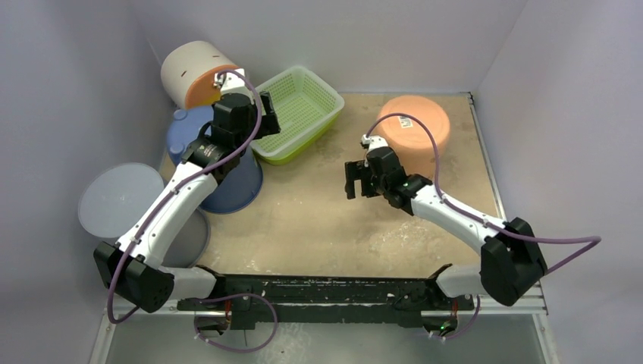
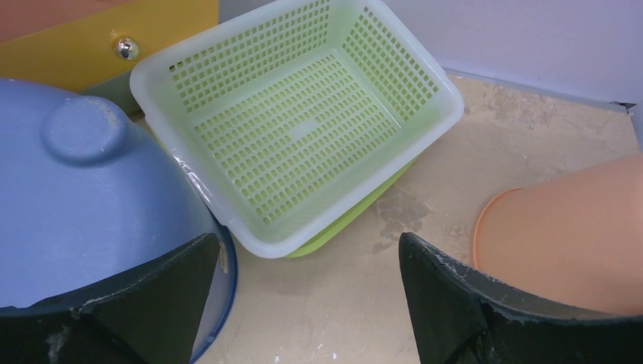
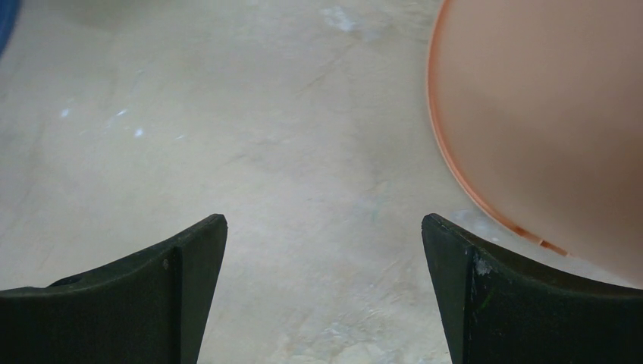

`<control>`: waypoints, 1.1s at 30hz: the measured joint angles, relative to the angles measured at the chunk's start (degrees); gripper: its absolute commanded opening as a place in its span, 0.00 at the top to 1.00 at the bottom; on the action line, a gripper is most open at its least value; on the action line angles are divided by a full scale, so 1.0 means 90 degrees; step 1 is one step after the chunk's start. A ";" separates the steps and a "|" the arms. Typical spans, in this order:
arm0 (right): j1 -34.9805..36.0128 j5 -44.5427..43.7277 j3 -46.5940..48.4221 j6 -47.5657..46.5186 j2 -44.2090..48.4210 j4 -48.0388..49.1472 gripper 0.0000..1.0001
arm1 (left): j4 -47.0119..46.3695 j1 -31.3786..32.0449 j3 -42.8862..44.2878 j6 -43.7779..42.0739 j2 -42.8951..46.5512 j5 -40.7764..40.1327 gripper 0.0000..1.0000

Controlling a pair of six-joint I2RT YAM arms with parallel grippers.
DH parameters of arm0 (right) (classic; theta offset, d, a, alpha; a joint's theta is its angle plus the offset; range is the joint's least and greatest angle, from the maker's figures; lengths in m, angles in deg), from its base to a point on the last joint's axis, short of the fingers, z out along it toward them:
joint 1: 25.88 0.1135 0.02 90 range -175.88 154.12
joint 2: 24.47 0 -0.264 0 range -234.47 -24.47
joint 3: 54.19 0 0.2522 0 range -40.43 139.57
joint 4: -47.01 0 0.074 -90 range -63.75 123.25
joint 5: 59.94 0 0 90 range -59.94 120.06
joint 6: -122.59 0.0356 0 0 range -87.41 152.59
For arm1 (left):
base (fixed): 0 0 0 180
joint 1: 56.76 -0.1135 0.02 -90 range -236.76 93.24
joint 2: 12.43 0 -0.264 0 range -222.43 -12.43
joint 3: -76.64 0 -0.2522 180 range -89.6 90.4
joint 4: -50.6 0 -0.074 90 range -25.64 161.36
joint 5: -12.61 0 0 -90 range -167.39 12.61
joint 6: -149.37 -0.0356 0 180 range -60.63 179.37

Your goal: Turn the large container upside down

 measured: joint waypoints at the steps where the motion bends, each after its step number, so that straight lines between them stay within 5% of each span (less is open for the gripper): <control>1: -0.0090 -0.0090 0.0007 0.0015 -0.0073 -0.0010 0.00 | 0.0000 0.0000 0.0000 0.0000 -0.0005 0.0000 0.14; 11: -0.1863 -0.0712 0.0624 -0.0376 -0.1447 0.0223 0.00 | -0.0007 0.0000 0.0000 -0.0015 -0.0138 0.0058 0.14; 22: -0.2778 -0.1003 0.2698 -0.1166 -0.3031 0.1256 0.00 | -0.0347 0.0000 -0.0301 -0.0124 -0.0223 0.0277 0.14; 33: -0.3262 -0.0974 0.3118 -0.1795 -0.3553 0.1559 0.00 | -0.0889 0.0168 -0.0153 -0.0709 -0.1542 0.0476 0.14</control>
